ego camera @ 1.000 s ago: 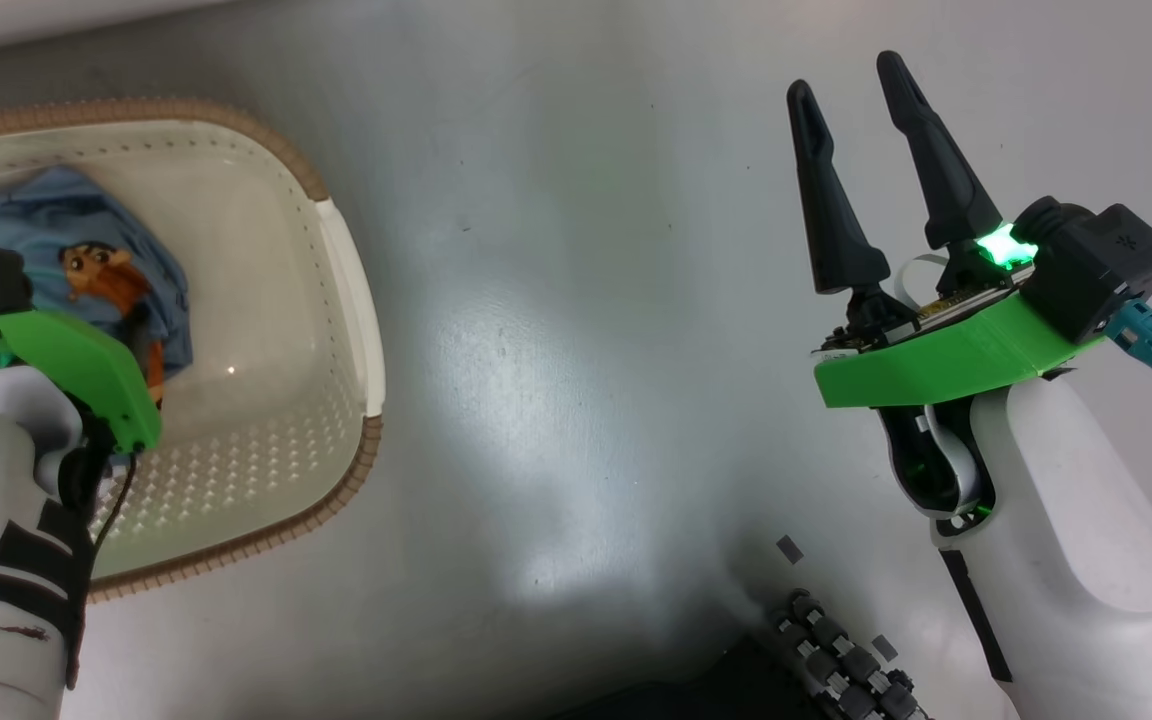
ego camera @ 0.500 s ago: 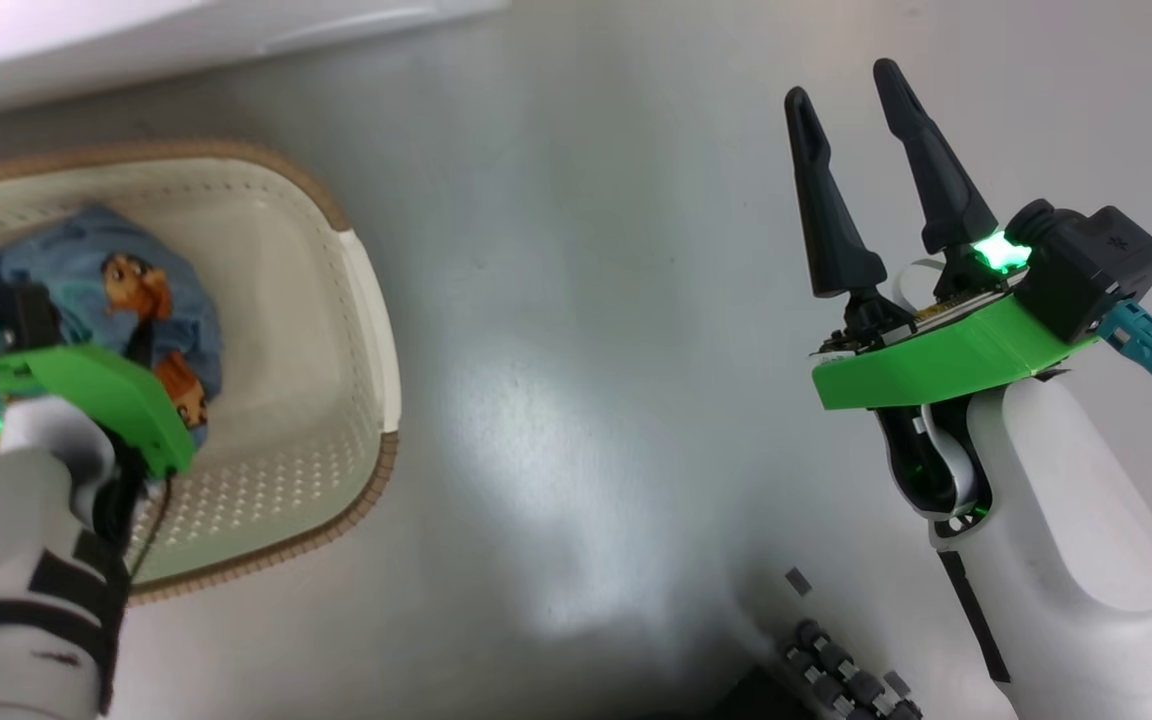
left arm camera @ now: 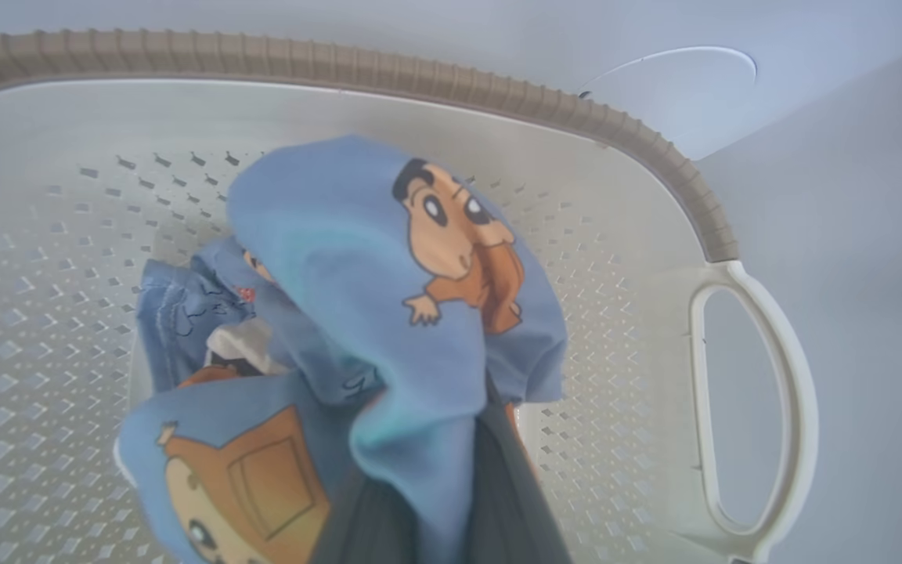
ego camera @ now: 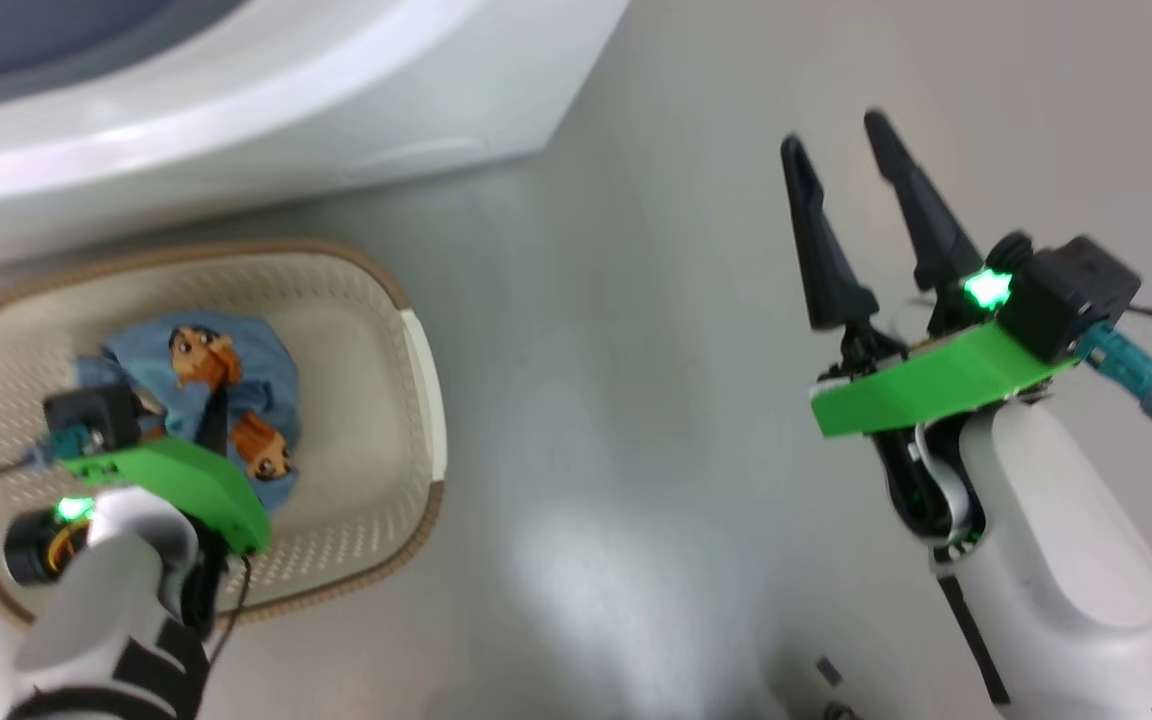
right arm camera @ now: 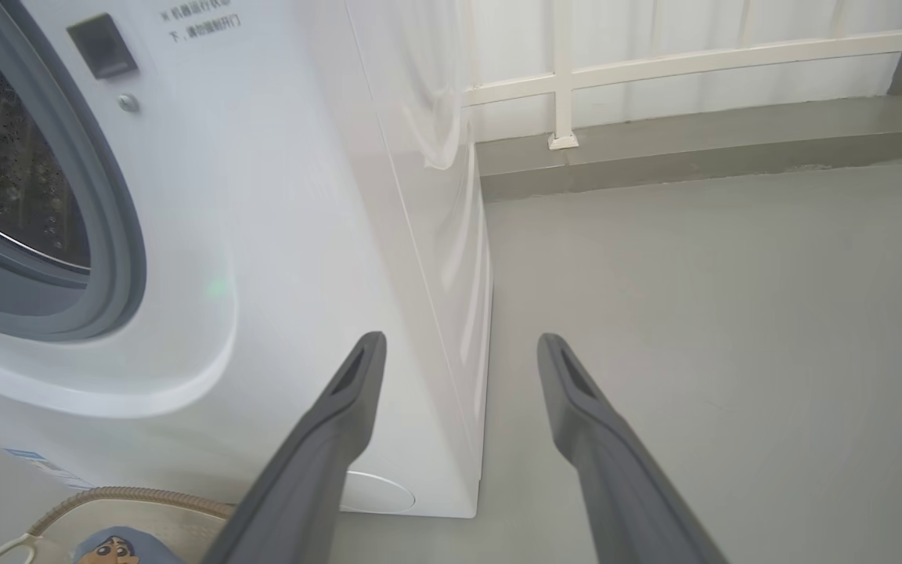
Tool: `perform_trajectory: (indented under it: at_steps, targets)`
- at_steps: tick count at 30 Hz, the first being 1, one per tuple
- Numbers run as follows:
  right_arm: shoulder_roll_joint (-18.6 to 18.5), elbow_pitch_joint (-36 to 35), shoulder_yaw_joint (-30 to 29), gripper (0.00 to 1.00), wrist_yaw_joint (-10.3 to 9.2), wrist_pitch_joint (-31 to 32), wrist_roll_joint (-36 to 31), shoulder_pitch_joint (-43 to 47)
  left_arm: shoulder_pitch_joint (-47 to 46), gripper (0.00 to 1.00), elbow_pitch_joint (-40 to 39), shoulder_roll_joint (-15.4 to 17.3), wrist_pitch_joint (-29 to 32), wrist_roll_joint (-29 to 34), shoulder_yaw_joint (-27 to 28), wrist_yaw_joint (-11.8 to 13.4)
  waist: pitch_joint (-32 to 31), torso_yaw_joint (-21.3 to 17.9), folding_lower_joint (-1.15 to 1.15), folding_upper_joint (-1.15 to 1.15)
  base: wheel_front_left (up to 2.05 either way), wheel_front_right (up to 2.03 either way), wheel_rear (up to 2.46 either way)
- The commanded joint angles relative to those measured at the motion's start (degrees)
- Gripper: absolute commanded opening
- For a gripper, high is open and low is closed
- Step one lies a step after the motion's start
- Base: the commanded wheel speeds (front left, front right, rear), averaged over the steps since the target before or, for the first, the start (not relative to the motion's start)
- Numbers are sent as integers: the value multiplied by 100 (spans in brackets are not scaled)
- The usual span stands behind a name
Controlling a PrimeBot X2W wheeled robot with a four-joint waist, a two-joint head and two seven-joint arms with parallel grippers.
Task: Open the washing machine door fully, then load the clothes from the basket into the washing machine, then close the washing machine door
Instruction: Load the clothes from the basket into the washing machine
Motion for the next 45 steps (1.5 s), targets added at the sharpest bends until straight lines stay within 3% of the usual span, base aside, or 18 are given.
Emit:
perform_trajectory:
  at_steps: [1,14,25,45]
  targets:
    - [-34,-56,111,100,32,-45,47,298,303,0,-159,142,-98,-111,14,-11,-633,185,0,0,0,0,0]
    - [-191,156,77,100,32,-45,144,777,1089,0,-1024,240,-447,-982,-654,-12,-1803,389,0,0,0,0,0]
    - [-263,224,19,100,32,-45,184,1082,1548,0,-1969,386,-577,-891,-537,2,-2433,602,0,0,0,0,0]
    - [-426,359,-8,100,32,-45,277,1607,3073,0,-5037,295,-580,-115,147,750,-3386,951,0,0,0,0,0]
